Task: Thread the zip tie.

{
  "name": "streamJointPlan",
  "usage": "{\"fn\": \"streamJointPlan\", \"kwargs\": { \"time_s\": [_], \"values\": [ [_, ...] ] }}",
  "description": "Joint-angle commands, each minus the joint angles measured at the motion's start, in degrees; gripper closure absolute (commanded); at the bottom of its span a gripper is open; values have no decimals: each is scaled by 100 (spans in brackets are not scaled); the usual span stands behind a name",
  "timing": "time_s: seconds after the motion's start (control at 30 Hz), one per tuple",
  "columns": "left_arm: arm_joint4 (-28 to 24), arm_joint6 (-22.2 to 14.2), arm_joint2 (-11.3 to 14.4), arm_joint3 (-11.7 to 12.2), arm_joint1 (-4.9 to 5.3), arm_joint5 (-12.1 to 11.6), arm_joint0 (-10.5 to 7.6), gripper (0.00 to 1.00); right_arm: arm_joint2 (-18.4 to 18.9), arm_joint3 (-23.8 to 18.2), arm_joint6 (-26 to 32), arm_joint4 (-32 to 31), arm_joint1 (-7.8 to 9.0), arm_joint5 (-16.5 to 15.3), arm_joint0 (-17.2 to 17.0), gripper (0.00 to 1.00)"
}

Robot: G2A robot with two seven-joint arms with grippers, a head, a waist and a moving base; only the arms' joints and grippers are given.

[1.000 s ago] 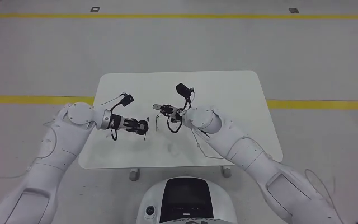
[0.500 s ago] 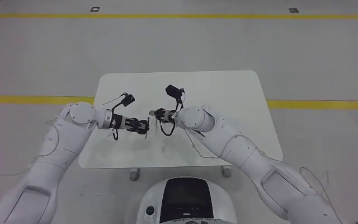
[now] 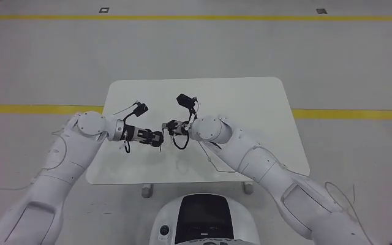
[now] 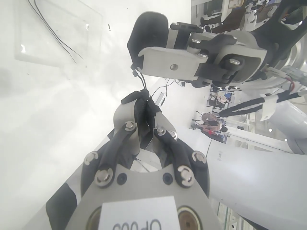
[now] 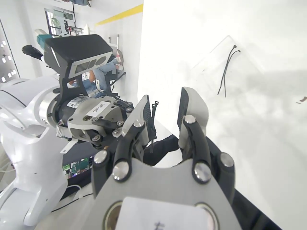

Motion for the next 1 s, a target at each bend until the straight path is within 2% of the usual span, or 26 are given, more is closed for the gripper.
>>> {"fn": "streamJointPlan", "kwargs": {
  "time_s": [0.0, 0.1, 0.47, 0.63, 0.83, 0.97],
  "values": [
    [-5, 14, 20, 8, 4, -3, -11, 100, 18, 5, 21, -24, -12, -14, -8, 78],
    [-8, 36, 48, 14, 12, -9, -22, 100, 46, 1, 45, -65, -27, -22, -23, 80],
    [-49, 76, 112, 34, 50, -33, -34, 100, 169, -42, 194, -172, -63, -90, -87, 75],
    [-70, 74, 143, 36, 68, -36, -48, 100, 195, -41, 268, -244, -86, -111, -104, 80],
    [-107, 60, 183, 45, 83, -63, -69, 100, 234, -22, 308, -295, -115, -108, -121, 79],
    [-121, 55, 217, 47, 92, -76, -92, 100, 262, 18, 334, -320, -139, -115, -123, 82]
  ]
}}
